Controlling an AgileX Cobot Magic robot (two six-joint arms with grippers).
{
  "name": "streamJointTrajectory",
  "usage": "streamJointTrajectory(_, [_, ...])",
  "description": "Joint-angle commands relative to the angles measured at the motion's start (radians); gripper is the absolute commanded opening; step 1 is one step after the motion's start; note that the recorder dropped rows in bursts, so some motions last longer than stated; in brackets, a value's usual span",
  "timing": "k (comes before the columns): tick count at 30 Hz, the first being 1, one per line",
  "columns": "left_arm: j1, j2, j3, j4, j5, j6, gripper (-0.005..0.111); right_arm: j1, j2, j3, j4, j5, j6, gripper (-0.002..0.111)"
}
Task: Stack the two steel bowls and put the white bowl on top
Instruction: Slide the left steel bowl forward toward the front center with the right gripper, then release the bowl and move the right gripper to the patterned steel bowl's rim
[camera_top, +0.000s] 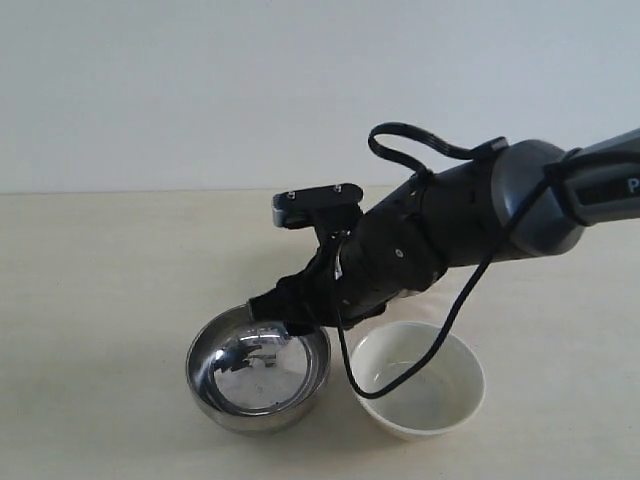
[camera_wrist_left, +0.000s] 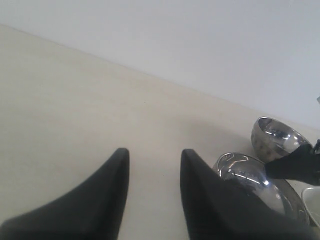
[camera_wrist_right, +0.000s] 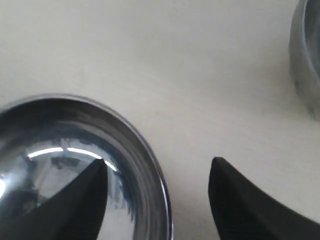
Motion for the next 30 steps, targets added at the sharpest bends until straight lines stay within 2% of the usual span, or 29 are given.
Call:
streamJointTrajectory(1, [0.003,-0.003,0.004,-0.003,-0.003,0.001,0.032,-0.019,-0.075,-0.054,-0.011,0.013,0.032,0.054])
streamJointTrajectory(3, [0.003,-0.003,0.004,-0.003,-0.003,0.001,0.032,-0.047,-0.091,-0.090,-0.032,0.063,0.109,0.054])
streamJointTrajectory(7, [0.003,-0.003,0.004,-0.003,-0.003,0.001,0.032,-0.126,-0.096,-0.165,-0.038,0.230,0.123,0.054])
streamJointTrajectory(11, [0.003,-0.003,0.004,-0.003,-0.003,0.001,0.032,-0.219,-0.091,-0.167,-0.051,0.238,0.123,0.054])
streamJointTrajectory(21, [0.003,-0.003,0.004,-0.003,-0.003,0.001,0.032,-0.396,0.035,-0.165,-0.048,0.143,0.127,0.054])
streamJointTrajectory(30, [0.003,-0.003,0.004,-0.003,-0.003,0.001,0.032,-0.415,0.173,-0.165,-0.048,-0.011,0.112,0.054])
